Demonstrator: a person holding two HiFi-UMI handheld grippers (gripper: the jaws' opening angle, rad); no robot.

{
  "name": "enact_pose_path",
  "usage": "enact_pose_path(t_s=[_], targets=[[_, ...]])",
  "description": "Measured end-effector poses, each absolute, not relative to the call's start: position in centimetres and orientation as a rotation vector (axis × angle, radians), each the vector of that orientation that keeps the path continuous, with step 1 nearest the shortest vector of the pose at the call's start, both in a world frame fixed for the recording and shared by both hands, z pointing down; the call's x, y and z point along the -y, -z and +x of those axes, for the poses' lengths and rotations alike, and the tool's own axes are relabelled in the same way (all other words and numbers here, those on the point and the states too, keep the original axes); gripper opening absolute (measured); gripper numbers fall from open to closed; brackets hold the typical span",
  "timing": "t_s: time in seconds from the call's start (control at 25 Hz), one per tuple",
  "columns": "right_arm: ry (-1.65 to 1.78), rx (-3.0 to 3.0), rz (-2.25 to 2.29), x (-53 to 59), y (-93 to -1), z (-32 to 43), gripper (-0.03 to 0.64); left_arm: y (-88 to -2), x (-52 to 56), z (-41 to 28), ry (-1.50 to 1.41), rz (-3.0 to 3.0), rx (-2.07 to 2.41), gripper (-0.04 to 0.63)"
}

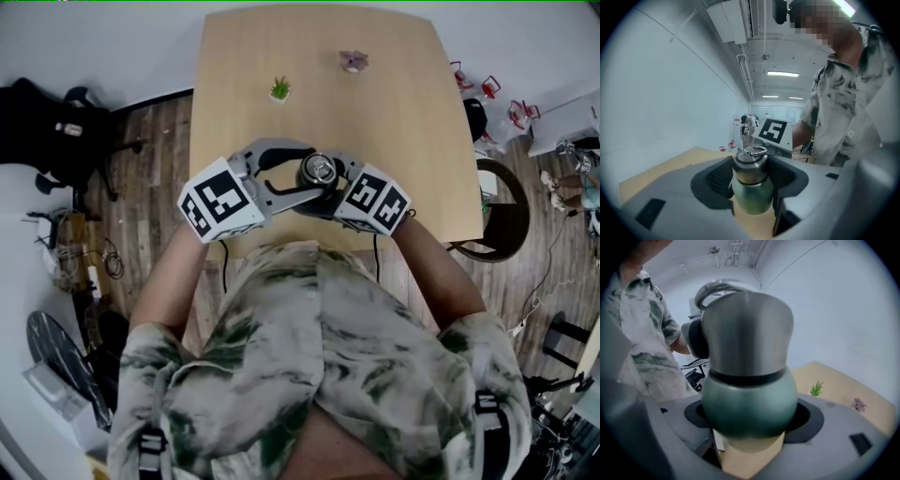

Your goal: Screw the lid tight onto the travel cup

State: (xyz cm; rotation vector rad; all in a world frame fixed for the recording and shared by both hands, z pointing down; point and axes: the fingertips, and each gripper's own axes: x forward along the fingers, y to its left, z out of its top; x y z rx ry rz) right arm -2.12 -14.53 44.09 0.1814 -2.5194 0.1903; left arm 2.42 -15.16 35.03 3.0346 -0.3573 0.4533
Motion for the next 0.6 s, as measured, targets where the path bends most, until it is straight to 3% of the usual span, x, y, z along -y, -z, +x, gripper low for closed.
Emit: enact_pose_path(t_s=[0.6], targets=[[-0.245,2.528,0.302,15.2,-44.4,-1.9,0.403,-35.0,15.5,3.0,-0.445,2.98,0.618,0.256]])
